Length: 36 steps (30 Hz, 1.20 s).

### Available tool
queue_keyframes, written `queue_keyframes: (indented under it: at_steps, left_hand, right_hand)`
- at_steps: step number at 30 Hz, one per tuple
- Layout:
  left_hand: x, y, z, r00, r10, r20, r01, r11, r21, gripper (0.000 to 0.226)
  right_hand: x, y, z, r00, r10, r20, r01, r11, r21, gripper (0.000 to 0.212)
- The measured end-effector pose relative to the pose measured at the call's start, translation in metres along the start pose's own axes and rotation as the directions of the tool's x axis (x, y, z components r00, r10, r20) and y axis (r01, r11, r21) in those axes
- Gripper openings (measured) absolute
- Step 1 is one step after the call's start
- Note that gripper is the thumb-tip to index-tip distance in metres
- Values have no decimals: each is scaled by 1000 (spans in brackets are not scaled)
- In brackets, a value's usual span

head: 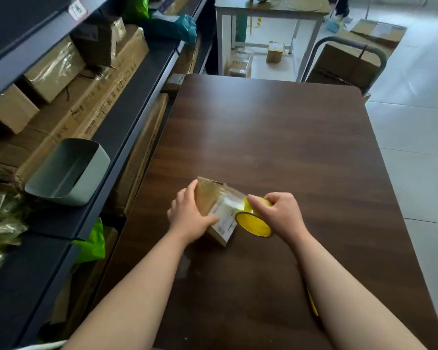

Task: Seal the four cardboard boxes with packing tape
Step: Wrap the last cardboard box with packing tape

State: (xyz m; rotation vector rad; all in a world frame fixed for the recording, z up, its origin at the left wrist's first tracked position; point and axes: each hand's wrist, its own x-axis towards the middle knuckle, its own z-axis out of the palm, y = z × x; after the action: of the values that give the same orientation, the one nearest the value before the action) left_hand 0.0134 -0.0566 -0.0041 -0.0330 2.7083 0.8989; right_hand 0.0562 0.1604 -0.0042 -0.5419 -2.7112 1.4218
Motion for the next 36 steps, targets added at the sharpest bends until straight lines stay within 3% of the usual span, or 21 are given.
queue_keyframes:
  at_steps: [2,5,9,14,21,36]
  left_hand:
    - [8,-8,-6,997,-58,57,69,976,-209,103]
    - [4,-12,0,980,-54,191,148,842,-519,98]
    - [-2,-14,20,957,-94,274,258,709,-656,93]
    - [2,-18,19,950,-103,295,292,634,-716,88]
    - [3,-31,19,920,-162,356,387,510,-768,80]
    - [14,-54,25,883,-183,432,467,422,-777,80]
  right_hand:
    - [-6,15,-15,1000,26,-15,-27,999,-47,54]
    - [-13,33,-25,997,72,-29,-74,995,-67,52]
    - [-16,45,-21,992,123,11,-121,986,-112,52]
    - [-12,45,-13,980,195,24,-186,961,-205,55]
    - [-14,52,-20,980,191,56,-167,942,-290,52]
    - [-2,60,9,954,283,95,-222,886,-407,49]
